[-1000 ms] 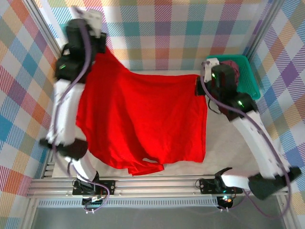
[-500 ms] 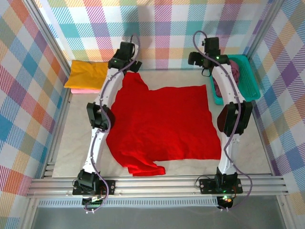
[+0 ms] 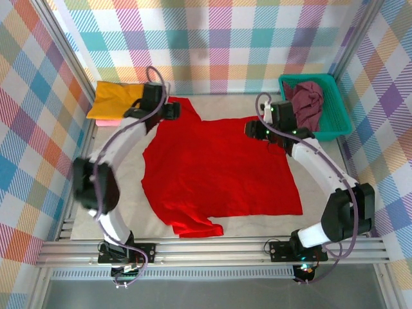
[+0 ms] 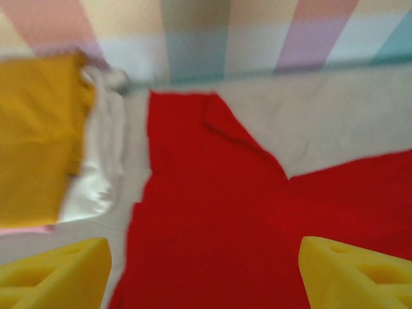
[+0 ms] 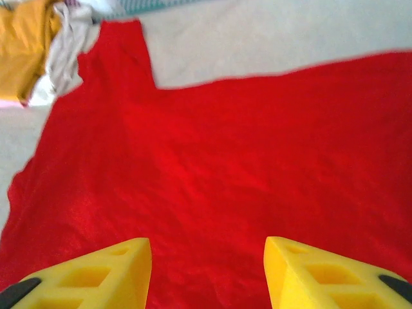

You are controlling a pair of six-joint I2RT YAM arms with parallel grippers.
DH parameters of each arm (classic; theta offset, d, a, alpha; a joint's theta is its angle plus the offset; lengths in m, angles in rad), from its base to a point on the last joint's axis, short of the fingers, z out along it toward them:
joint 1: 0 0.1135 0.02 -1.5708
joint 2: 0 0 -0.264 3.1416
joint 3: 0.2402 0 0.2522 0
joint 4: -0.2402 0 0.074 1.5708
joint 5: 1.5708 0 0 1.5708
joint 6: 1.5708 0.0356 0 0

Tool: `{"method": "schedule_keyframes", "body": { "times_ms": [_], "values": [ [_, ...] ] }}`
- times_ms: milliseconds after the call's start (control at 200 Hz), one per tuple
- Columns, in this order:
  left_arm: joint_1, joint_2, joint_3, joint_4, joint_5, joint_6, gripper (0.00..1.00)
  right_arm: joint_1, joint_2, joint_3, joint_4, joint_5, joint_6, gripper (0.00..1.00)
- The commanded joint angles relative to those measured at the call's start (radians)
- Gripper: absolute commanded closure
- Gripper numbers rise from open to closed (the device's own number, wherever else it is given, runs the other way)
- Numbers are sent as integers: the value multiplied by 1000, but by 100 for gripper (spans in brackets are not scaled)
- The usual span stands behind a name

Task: Fold and stack the t-shirts

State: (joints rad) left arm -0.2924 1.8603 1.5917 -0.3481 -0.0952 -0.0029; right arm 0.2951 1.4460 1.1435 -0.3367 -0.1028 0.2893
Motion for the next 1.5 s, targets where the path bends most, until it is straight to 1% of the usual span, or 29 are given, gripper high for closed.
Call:
{"method": "schedule_keyframes", "body": {
  "times_ms": [0,105,245,285,335,460,585,775,855,920,1000,1100,1165,1400,1495],
  "values": [
    [-5,178,188,-63,90,-91,20,0,-54,-96,114,-72,31,51],
    [-4,365,420,-136,42,-119,20,11,-109,-173,160,-74,44,50],
    [-4,646,828,-328,36,-160,21,20,-179,-237,182,-72,33,49],
    [-4,709,908,-353,47,-170,21,20,-194,-241,170,-66,24,49],
    [-4,756,959,-355,48,-187,23,19,-210,-238,150,-59,9,49],
    [-2,802,963,-292,48,-211,28,20,-236,-231,119,-61,-14,48],
    [2,832,967,-255,36,-241,25,19,-248,-232,119,-74,-15,48],
    [8,873,974,-197,38,-261,24,20,-257,-235,122,-96,-11,48],
    [13,892,983,-157,73,-281,32,20,-270,-242,126,-101,-6,48],
    [15,911,998,-131,89,-293,33,18,-275,-245,120,-100,-8,48],
    [13,935,1031,-121,99,-306,39,19,-282,-252,117,-100,-6,48],
    [13,943,1044,-128,104,-319,40,18,-295,-265,119,-101,0,48],
    [12,947,1043,-117,103,-319,45,19,-301,-271,121,-100,5,47],
    [15,976,1053,-44,111,-329,45,19,-317,-274,117,-100,8,46],
    [16,1002,1075,-18,122,-348,50,17,-325,-277,117,-100,11,46]
  ]
}}
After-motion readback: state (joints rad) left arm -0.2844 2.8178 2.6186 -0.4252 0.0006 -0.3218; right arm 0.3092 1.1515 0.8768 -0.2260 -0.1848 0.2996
